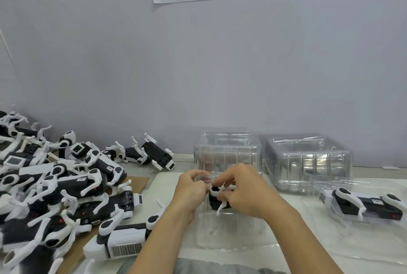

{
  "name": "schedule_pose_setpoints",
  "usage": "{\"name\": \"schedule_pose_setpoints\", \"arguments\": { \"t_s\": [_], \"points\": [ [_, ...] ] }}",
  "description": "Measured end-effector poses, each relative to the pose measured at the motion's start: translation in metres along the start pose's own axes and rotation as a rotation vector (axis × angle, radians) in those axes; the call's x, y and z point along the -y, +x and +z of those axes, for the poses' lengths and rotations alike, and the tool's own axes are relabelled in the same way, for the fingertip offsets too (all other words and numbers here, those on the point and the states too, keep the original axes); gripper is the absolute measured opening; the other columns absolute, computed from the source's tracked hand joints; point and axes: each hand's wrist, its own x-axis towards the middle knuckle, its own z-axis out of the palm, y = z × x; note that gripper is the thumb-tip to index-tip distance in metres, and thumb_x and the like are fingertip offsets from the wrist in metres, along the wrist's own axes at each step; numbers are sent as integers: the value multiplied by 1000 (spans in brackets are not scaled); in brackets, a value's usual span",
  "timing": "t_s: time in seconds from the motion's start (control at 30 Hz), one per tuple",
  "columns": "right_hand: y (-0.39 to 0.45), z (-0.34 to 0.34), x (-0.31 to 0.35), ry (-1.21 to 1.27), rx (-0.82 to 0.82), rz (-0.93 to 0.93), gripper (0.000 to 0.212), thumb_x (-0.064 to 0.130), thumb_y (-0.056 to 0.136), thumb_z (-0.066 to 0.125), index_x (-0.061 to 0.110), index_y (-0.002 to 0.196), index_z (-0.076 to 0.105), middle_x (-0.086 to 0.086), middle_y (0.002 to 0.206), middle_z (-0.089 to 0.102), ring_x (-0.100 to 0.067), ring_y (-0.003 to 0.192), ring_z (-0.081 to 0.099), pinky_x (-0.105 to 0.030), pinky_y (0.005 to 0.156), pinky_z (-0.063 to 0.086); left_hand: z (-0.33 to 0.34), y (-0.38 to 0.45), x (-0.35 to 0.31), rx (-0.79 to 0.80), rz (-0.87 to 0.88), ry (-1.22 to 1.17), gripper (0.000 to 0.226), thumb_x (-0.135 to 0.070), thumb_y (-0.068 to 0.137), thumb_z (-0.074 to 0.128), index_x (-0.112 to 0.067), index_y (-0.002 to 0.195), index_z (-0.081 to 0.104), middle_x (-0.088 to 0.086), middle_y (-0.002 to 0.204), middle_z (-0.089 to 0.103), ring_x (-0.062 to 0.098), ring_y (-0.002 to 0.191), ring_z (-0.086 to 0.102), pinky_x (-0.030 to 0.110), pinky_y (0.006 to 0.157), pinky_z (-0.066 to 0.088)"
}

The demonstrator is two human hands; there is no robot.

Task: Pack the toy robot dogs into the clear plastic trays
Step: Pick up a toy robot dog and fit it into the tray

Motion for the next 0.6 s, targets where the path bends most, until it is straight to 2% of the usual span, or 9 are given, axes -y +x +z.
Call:
{"name": "schedule_pose_setpoints", "arguments": {
  "t_s": [0.1,0.2,0.3,0.43,0.53,0.6],
  "points": [
    [0,3,5,1,18,-1,22,10,79,80,27,93,80,2,85,68,-10,77,66,-22,68,58,0,-2,0,-14,6,7,39,13,80,53,-17,100,67,5,106,70,22,100,66,41,93,56],
    [1,5,6,-6,-3,-1,21,7,78,80,24,89,81,6,77,66,-12,68,66,-19,59,56,1,-3,-1,-17,12,11,40,13,79,53,-18,99,67,5,111,69,21,106,64,39,93,55],
    [1,9,8,-19,-47,13,21,7,79,80,22,94,81,12,75,61,-9,67,63,-18,56,53,0,-4,-1,-16,23,24,40,13,78,54,-18,99,67,6,112,69,22,108,63,40,94,55],
    [1,8,7,-26,-30,9,18,11,83,78,25,93,81,8,79,67,-11,72,66,-26,66,58,-1,-2,1,0,36,38,40,12,79,53,-19,100,66,5,112,68,19,106,63,32,85,54],
    [1,2,3,-6,-28,-17,15,20,89,72,31,88,80,7,81,72,-5,76,64,-19,69,54,-2,-1,0,14,47,21,34,11,82,58,-18,98,68,1,104,71,10,93,66,18,67,50],
    [2,-3,-2,32,-79,-20,15,20,91,69,31,92,79,10,86,75,1,78,64,-8,67,49,-3,0,0,8,65,30,32,10,83,60,-18,96,68,0,100,72,8,90,66,17,66,47]
  ]
}}
